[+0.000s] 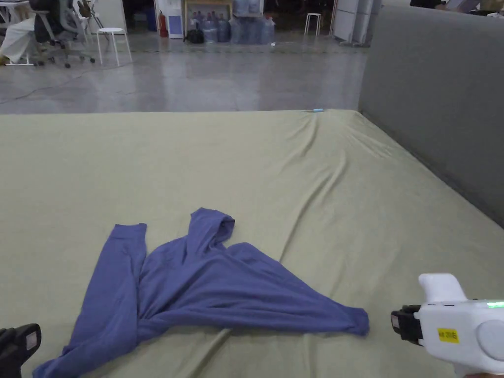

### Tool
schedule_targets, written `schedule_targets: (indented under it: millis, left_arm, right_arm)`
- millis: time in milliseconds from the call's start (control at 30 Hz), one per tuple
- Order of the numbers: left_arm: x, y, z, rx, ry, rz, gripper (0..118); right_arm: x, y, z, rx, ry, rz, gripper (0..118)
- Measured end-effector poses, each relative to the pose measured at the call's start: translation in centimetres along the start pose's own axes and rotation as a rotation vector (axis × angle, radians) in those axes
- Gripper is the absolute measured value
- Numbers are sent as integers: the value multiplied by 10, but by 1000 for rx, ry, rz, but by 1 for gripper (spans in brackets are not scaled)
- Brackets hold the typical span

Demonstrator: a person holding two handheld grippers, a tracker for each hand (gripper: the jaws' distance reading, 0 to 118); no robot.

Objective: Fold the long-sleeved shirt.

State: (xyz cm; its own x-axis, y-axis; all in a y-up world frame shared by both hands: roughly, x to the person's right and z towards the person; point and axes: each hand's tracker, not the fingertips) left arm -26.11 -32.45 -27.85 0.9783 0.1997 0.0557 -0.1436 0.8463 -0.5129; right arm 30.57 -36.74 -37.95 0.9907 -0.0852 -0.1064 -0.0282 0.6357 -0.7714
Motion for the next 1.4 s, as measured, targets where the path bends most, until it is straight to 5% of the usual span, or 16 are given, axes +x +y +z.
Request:
schedule_targets:
  millis: [200, 233, 300, 333, 567, 733, 767, 800, 900, 1000, 1033, 1200, 1400]
  left_arm:
    - [-5, 2, -5, 0, -13, 9, 0]
    - [-7, 2, -7, -3, -19, 17, 0]
    - [-9, 3, -12, -13, -26, 26, 0]
    - [-7, 3, -13, -15, -28, 22, 0]
    - [1, 19, -37, -47, -31, 12, 0]
    - [11, 48, -83, -66, -42, 8, 0]
    - [15, 57, -98, -71, -41, 8, 0]
    - [19, 66, -116, -73, -35, -1, 0]
    - [31, 91, -185, -158, -38, -60, 0]
    - [33, 105, -275, -256, -15, -112, 105]
    - [34, 109, -301, -279, -1, -139, 117]
    - [37, 106, -406, -403, 78, -274, 117]
    - [34, 92, -450, -533, 80, -279, 112]
  right_arm:
    - [-6, 29, -28, -10, -22, 33, 0]
    - [-7, 33, -40, -30, -17, 26, 15]
    - [-6, 43, -70, -77, -29, 18, 78]
    - [-7, 45, -84, -108, -44, 14, 91]
    - [-12, 45, -147, -251, -61, -12, 62]
    - [-21, 45, -134, -192, -79, 62, 44]
    - [-22, 46, -133, -207, -93, 58, 29]
    - [-23, 45, -135, -226, -70, 66, 0]
    - [-26, 42, -138, -235, -55, 79, 0]
    - [-25, 42, -142, -233, -58, 91, 0]
    - [-24, 43, -141, -232, -55, 85, 0]
    - [-18, 44, -143, -236, -29, 60, 0]
    - [-14, 42, -144, -230, -6, 43, 0]
